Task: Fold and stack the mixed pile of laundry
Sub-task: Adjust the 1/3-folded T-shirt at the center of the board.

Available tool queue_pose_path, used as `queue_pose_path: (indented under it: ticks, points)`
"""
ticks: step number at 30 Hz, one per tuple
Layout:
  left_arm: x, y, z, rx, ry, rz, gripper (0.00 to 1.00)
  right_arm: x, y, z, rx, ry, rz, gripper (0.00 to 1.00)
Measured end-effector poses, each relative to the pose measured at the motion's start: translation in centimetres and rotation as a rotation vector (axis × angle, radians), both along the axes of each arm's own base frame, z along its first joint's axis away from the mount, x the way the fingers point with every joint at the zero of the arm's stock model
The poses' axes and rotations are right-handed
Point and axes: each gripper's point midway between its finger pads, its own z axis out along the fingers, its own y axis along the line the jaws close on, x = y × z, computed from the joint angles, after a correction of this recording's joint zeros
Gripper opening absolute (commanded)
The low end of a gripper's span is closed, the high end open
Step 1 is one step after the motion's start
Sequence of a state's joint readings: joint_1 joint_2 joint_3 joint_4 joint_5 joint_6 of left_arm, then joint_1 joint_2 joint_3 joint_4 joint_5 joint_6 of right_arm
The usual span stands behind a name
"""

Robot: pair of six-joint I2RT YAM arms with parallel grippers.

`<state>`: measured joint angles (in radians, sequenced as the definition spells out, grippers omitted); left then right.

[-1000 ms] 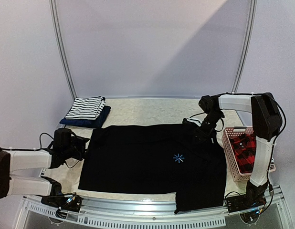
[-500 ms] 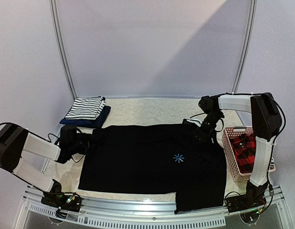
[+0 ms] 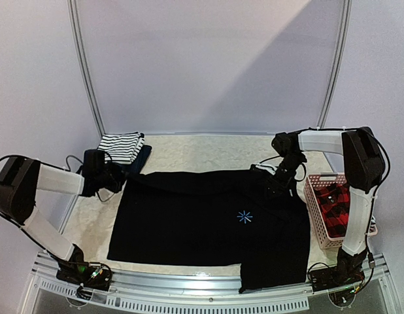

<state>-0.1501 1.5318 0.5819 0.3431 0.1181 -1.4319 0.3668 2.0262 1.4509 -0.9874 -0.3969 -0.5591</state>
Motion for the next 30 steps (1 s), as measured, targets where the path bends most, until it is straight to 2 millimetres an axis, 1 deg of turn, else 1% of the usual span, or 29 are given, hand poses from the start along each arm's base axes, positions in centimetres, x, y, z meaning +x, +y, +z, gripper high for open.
queue_pose_path:
  ticks: [1, 3, 4, 7, 9, 10, 12, 14, 17, 19, 21, 25, 27, 28, 30]
  points:
    - [0.8, -0.1, 1.0, 0.049, -0.012, -0.037, 0.01, 0.0, 0.0, -0.1, -0.002, 0.003, 0.000, 0.53]
    - [2.5, -0.4, 3.9, 0.164, -0.046, -0.119, 0.01, -0.2, -0.1, -0.4, -0.008, 0.011, 0.001, 0.54]
    - [3.1, -0.5, 5.4, 0.219, -0.061, -0.159, 0.02, -0.3, -0.2, -0.5, -0.009, 0.014, 0.002, 0.54]
    - [4.2, -0.6, 8.9, 0.363, -0.092, -0.266, 0.02, -0.4, -0.3, -0.7, -0.014, 0.021, 0.003, 0.54]
    - [4.3, -0.8, 10.3, 0.451, -0.090, -0.345, 0.02, -0.5, -0.3, -1.0, -0.017, 0.028, 0.004, 0.54]
    - [4.1, -0.9, 10.6, 0.484, -0.082, -0.380, 0.02, -0.6, -0.3, -1.1, -0.019, 0.034, 0.004, 0.54]
    - [3.5, -1.2, 10.5, 0.558, -0.049, -0.469, 0.02, -0.6, -0.3, -1.1, -0.019, 0.035, 0.004, 0.54]
    - [2.5, -1.6, 9.8, 0.614, -0.010, -0.551, 0.02, -0.6, -0.3, -1.1, -0.019, 0.036, 0.004, 0.54]
    - [0.2, -2.4, 7.8, 0.683, 0.071, -0.695, 0.05, -0.6, -0.3, -1.1, -0.020, 0.037, 0.005, 0.54]
    - [-1.6, -2.6, 6.7, 0.717, 0.128, -0.776, 0.08, -0.7, -0.3, -1.1, -0.020, 0.039, 0.006, 0.54]
    - [-2.9, -2.6, 5.8, 0.751, 0.175, -0.831, 0.13, -0.8, -0.4, -1.1, -0.021, 0.043, 0.007, 0.54]
    - [-6.1, -2.0, 4.2, 0.765, 0.300, -0.921, 0.22, -1.6, -0.5, -0.8, -0.023, 0.080, 0.020, 0.56]
    - [-7.7, -1.3, 4.1, 0.772, 0.365, -0.943, 0.26, -2.1, -0.7, -0.3, -0.025, 0.101, 0.029, 0.56]
    - [-8.5, -0.8, 4.4, 0.786, 0.391, -0.943, 0.28, -2.3, -0.8, 0.1, -0.023, 0.105, 0.034, 0.56]
    - [-9.0, 0.2, 6.0, 0.831, 0.394, -0.921, 0.29, -2.2, -0.9, 1.5, -0.010, 0.110, 0.036, 0.56]
